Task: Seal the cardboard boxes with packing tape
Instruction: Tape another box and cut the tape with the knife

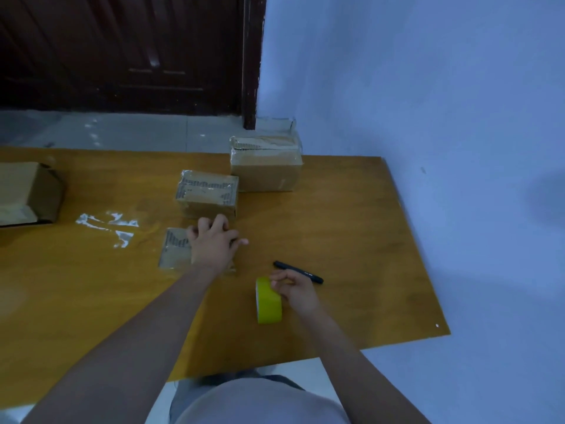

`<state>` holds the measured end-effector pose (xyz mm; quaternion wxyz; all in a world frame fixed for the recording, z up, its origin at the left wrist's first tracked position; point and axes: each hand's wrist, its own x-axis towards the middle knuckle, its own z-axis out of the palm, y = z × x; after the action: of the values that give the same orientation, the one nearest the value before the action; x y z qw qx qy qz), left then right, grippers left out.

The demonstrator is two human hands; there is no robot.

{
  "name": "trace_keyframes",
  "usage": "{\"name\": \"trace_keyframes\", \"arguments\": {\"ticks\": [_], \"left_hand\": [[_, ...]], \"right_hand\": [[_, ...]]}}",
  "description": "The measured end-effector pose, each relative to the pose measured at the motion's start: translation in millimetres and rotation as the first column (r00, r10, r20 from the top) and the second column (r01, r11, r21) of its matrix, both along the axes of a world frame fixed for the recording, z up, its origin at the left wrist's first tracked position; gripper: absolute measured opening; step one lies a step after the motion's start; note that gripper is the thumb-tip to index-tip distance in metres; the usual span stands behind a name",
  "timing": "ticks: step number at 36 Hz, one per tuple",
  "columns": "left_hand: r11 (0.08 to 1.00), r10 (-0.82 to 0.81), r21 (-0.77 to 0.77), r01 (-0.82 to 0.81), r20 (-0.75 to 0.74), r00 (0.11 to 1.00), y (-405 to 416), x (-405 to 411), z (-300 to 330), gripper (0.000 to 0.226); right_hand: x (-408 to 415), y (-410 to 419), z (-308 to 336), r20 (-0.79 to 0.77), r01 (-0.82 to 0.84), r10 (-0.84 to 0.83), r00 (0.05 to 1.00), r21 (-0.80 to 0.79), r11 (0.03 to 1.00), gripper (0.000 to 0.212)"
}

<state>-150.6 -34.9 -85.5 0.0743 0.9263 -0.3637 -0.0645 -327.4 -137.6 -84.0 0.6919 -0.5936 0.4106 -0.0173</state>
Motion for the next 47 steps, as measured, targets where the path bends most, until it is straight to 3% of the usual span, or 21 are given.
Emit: {"name": "trace_keyframes", "arguments": {"ticks": [6,9,11,13,14,17,22,27,33,39,43,47], "left_hand": [[1.0,-0.001,-0.016,0.001,0.02,1.0,2.2,-2.9,4.3,0.032],[0.996,-0.083,-0.037,0.082,-0.015,0.996,11.0,1.6,4.9,0.034],[0.987,-0.153,-0.067,0.147,-0.098,0.983,23.0,4.5,8.5,0.051],[0.974,-0.217,-0.111,0.195,-0.238,0.947,36.5,3.4,15.4,0.083],[0.966,-0.254,-0.111,0.232,-0.275,0.927,43.8,1.7,16.7,0.081],[0.938,-0.34,-0.03,0.345,-0.275,0.899,58.7,-5.7,14.5,0.028],[0.931,-0.355,0.061,0.361,-0.086,0.931,60.6,-13.3,3.8,0.026],[0.962,-0.261,-0.062,0.267,0.086,0.962,48.6,-20.6,-0.4,0.032],[0.983,-0.125,-0.133,0.13,0.041,0.991,43.1,-30.2,-7.5,0.019],[0.988,-0.009,-0.152,0.015,0.039,0.999,31.8,-36.2,-13.8,0.024],[0.969,0.039,-0.242,-0.051,-0.056,0.998,28.8,-35.0,-10.3,0.02],[0.834,0.089,-0.492,-0.251,-0.329,0.94,34.0,-14.2,9.4,0.03]], "right_hand": [[0.6,0.2,1.8,0.0,0.006,-0.006,1.0,0.014,1.0,0.012],[0.6,-0.3,4.3,-0.003,0.002,-0.002,1.0,0.034,0.999,0.014],[1.5,-1.2,4.8,-0.015,-0.01,0.01,1.0,0.038,0.999,0.013],[3.0,-2.5,3.2,-0.032,-0.023,0.024,0.999,0.029,0.999,0.011],[4.2,-3.0,2.8,-0.036,-0.029,0.03,0.999,0.024,0.999,0.01],[8.4,-5.4,1.3,-0.037,-0.036,0.036,0.999,-0.001,0.999,0.012],[13.6,-6.1,0.9,-0.048,-0.053,0.053,0.997,-0.012,0.998,0.013],[14.4,-6.7,3.9,-0.051,-0.071,0.07,0.996,-0.029,0.997,0.013],[13.9,-7.1,3.9,-0.062,-0.062,0.06,0.996,-0.023,0.998,0.012],[15.5,-2.8,6.7,-0.07,-0.108,0.104,0.992,-0.058,0.992,0.009],[19.4,0.6,8.3,-0.078,-0.162,0.155,0.985,-0.089,0.983,0.004],[28.4,4.9,12.8,-0.115,-0.275,0.263,0.958,-0.104,0.956,0.021]]}}
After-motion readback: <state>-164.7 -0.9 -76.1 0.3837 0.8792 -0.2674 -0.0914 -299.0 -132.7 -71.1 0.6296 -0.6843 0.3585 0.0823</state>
